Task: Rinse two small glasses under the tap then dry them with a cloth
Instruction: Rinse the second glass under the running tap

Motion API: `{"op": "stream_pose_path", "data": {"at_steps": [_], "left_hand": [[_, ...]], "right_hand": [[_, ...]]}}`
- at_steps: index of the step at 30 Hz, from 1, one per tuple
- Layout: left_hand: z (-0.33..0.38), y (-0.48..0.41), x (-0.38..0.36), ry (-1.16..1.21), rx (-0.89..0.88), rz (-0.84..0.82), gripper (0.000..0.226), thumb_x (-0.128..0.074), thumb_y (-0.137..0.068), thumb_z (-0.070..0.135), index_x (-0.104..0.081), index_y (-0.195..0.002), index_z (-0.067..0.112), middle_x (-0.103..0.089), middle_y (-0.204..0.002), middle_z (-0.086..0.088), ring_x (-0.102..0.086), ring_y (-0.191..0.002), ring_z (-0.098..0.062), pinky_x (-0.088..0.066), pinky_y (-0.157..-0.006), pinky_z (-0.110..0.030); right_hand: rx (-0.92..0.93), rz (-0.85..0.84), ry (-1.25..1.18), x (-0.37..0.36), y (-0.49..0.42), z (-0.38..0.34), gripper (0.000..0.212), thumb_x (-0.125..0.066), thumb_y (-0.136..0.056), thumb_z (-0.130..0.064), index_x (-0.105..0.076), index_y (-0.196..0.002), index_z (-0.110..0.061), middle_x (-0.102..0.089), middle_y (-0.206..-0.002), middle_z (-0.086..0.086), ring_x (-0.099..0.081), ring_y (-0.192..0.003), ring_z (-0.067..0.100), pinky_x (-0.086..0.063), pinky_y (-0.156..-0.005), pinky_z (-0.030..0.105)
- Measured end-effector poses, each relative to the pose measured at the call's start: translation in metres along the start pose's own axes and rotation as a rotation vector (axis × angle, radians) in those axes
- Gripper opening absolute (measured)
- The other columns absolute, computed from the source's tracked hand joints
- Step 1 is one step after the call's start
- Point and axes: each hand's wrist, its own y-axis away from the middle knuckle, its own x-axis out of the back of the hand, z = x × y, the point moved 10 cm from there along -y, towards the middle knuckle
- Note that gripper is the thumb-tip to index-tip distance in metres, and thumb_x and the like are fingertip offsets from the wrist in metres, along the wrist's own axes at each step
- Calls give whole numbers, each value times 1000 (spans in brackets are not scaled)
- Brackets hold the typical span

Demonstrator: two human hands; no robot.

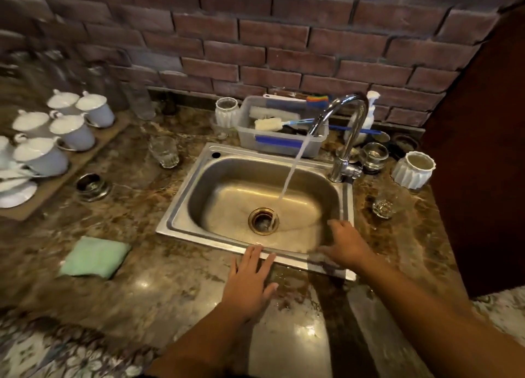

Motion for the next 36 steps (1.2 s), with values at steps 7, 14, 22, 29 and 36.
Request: {"op": "stream_pose_path", "data": {"at_steps": [7,14,22,29,36], "left_hand": [[-88,19,25,-50,55,-13,70,-27,-102,60,2,-160,35,6,-171,-1,12,-156,-27,2,-122,-61],[-193,2,45,-51,90,62,66,-34,-97,64,-29,-157,35,-30,-166,-4,-22,-154,-33,-4,-116,-71],[-214,-7,39,-68,-3,192,65,-34,-98,67,-37,-154,35,-29,-166,-1,-22,-154,-27,-2,-118,-63],[-217,-5,44,-1,45,222,62,-44,-96,55,-42,-152,30,-26,-167,-5,-22,-155,-26,-9,-122,-64],[-222,-13,41,-68,53,193,54,-41,-98,44,-41,-150,31,-32,-165,-5,-30,-151,-27,-22,-117,-66]], "right_hand": [[208,-164,71,-48,1,-127,76,-68,-91,-38,-30,-153,-16,-36,-156,11,-40,-140,27,-35,-113,35],[422,-188,97,-56,-47,-266,70,-67,-93,-34,-33,-152,-18,-37,-157,7,-41,-140,24,-33,-113,32],[531,-124,134,-62,-141,-375,71,-69,-90,-33,-35,-151,-17,-36,-154,10,-42,-139,28,-39,-111,38],[580,-9,27,-54,-214,-451,94,-77,-83,-37,-21,-156,-20,-22,-157,14,-30,-144,35,-32,-117,42],[576,-31,33,-59,-256,-487,107,-79,-80,-41,-10,-158,-24,-8,-164,12,-19,-150,36,-30,-120,47]]}}
